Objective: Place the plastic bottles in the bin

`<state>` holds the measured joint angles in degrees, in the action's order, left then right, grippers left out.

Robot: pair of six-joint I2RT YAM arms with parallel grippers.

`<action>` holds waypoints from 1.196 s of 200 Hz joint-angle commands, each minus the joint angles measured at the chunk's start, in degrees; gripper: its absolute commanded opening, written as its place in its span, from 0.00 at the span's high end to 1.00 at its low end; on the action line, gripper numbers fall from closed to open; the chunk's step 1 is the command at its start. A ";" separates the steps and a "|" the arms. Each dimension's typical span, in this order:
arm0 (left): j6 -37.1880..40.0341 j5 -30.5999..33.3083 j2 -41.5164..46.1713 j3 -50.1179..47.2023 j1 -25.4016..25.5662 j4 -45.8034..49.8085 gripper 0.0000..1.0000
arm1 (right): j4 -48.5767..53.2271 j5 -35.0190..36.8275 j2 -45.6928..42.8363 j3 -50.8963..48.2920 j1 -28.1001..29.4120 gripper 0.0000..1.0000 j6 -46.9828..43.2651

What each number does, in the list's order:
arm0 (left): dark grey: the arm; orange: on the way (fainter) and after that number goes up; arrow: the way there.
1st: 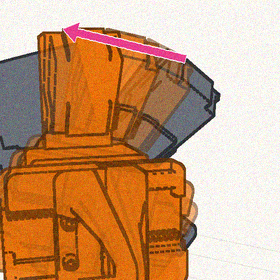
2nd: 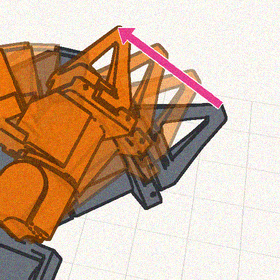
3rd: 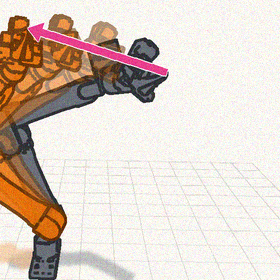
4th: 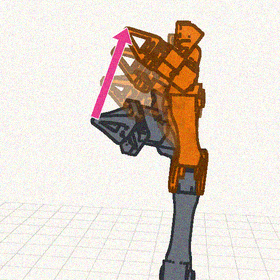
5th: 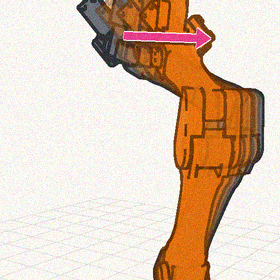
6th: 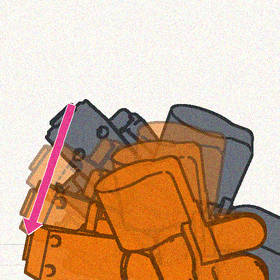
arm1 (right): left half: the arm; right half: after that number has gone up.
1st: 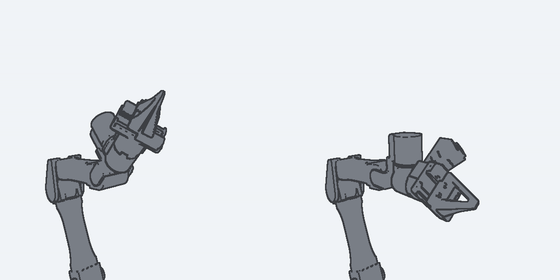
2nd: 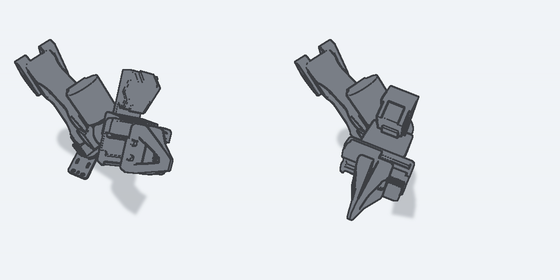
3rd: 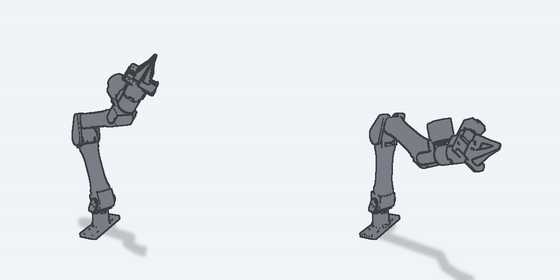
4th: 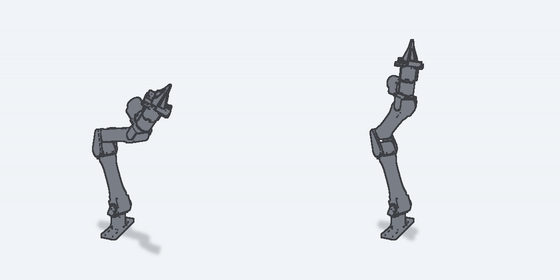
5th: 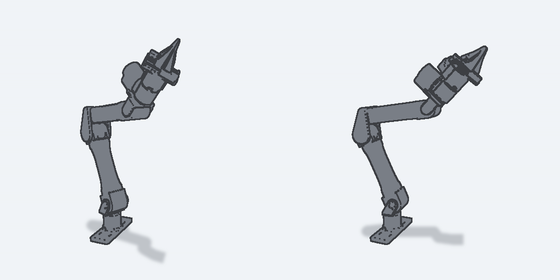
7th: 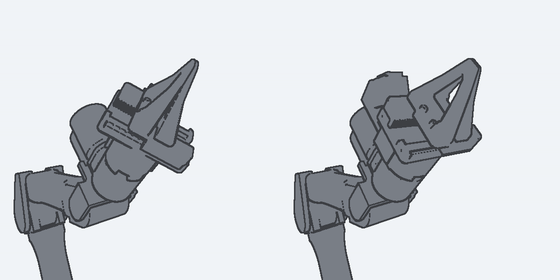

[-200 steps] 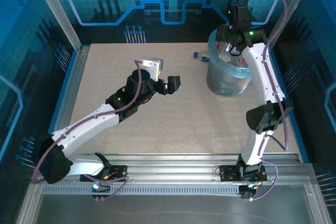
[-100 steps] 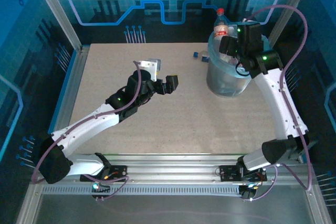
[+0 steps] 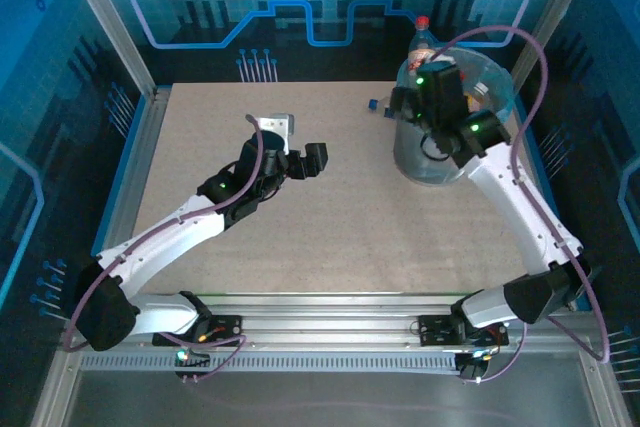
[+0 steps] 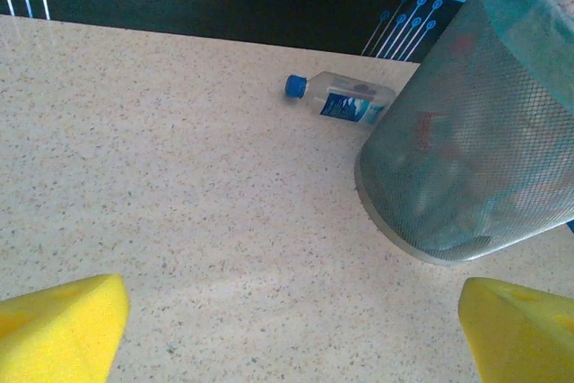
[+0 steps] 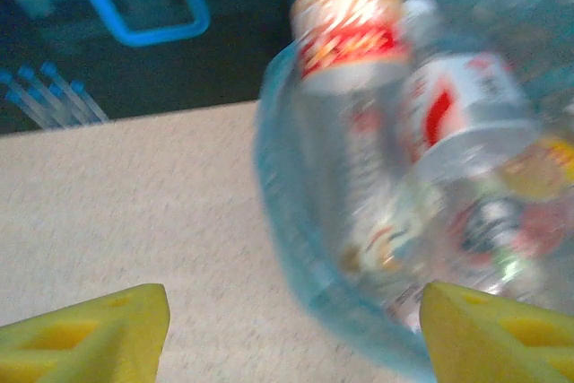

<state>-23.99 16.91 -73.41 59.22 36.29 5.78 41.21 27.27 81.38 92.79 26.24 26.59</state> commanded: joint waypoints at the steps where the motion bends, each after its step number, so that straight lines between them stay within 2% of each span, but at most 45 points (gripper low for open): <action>1: -1.01 -0.51 0.60 0.01 -0.57 0.74 0.04 | -4.87 5.20 -3.62 -3.78 5.30 0.25 1.89; 80: -6.01 -2.36 -0.09 -0.85 -0.86 2.27 0.05 | -8.73 9.59 -2.94 -6.13 15.36 0.20 1.33; 173: -9.01 -2.88 -0.90 -0.45 -0.86 3.35 0.06 | -9.48 9.84 -6.65 -9.66 15.99 0.19 0.50; 239: -9.72 -5.36 -6.02 2.79 -0.77 3.92 0.07 | -9.66 8.98 -7.01 -10.74 16.07 0.17 0.15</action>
<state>-32.99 13.63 -76.90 58.85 35.77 8.75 32.97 35.59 75.72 82.85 41.69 26.94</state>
